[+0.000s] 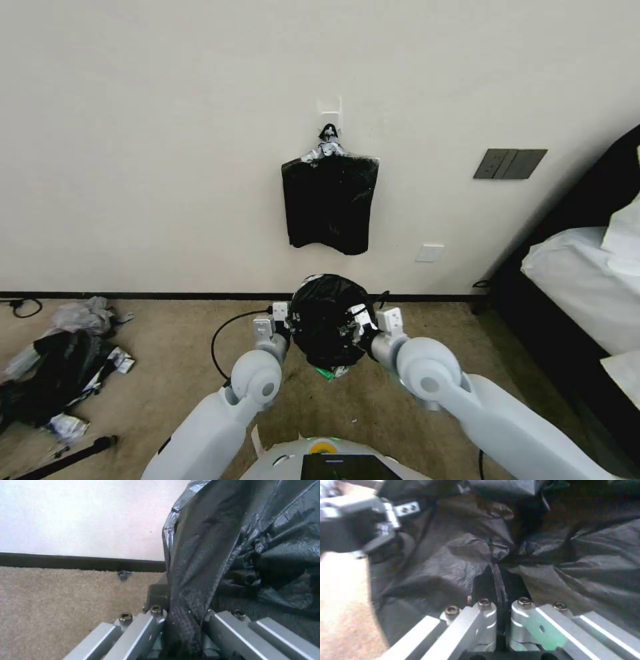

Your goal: Place a trash bag onto the trash bin.

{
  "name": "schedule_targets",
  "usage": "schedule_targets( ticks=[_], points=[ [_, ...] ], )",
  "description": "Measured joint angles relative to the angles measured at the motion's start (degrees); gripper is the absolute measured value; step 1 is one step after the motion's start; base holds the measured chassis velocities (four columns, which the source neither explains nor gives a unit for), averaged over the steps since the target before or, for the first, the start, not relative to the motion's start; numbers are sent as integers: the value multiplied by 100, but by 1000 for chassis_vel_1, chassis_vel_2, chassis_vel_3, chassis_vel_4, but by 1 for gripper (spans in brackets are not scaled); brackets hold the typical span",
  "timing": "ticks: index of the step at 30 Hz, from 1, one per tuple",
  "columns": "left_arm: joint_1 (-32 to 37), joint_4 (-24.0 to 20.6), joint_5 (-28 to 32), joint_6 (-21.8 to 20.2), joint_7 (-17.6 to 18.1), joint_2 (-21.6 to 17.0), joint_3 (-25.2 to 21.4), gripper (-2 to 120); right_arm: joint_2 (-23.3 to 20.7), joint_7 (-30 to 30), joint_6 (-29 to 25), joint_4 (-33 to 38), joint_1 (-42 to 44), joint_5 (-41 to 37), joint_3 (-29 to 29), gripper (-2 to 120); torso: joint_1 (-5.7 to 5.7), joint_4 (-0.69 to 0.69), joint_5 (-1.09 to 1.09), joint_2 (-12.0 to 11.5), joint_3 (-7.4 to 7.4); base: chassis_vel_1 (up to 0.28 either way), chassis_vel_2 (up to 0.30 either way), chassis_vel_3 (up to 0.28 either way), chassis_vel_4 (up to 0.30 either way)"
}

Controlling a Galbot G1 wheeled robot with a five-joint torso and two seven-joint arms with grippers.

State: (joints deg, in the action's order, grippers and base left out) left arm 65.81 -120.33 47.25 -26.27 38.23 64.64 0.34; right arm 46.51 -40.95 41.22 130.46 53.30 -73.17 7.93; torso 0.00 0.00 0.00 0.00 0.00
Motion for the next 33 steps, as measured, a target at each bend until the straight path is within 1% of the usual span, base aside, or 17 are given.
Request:
schedule_targets(
  ticks=[2,3,4,11,12,16,27,33],
  points=[
    [0,0,-8,1,0,12,6,1,23,-26,-1,-53,-47,7,62,0,0,0,1,0,0,0,0,0,0],
    [0,0,-21,3,0,41,13,1,93,-119,-7,-212,-188,53,271,0,0,1,0,0,0,0,0,0,0],
    [0,0,-21,3,0,41,13,1,93,-119,-7,-212,-188,53,271,0,0,1,0,0,0,0,0,0,0],
    [19,-32,-35,5,-3,81,25,1,347,-337,-25,-795,-606,360,868,0,0,0,0,0,0,0,0,0,0],
    [19,-32,-35,5,-3,81,25,1,347,-337,-25,-795,-606,360,868,0,0,0,0,0,0,0,0,0,0],
    [23,-53,-35,5,-9,70,25,1,493,-359,-37,-1136,-873,725,1172,0,0,0,0,0,0,0,0,0,0],
    [27,-138,-5,1,-13,69,30,1,762,-359,-48,-1774,-1113,1029,1471,0,0,0,1,0,0,0,0,0,0],
    [26,-173,15,-8,-13,59,36,1,871,-364,-50,-1982,-1245,1146,1646,0,0,0,0,0,0,0,0,0,0]
  ],
)
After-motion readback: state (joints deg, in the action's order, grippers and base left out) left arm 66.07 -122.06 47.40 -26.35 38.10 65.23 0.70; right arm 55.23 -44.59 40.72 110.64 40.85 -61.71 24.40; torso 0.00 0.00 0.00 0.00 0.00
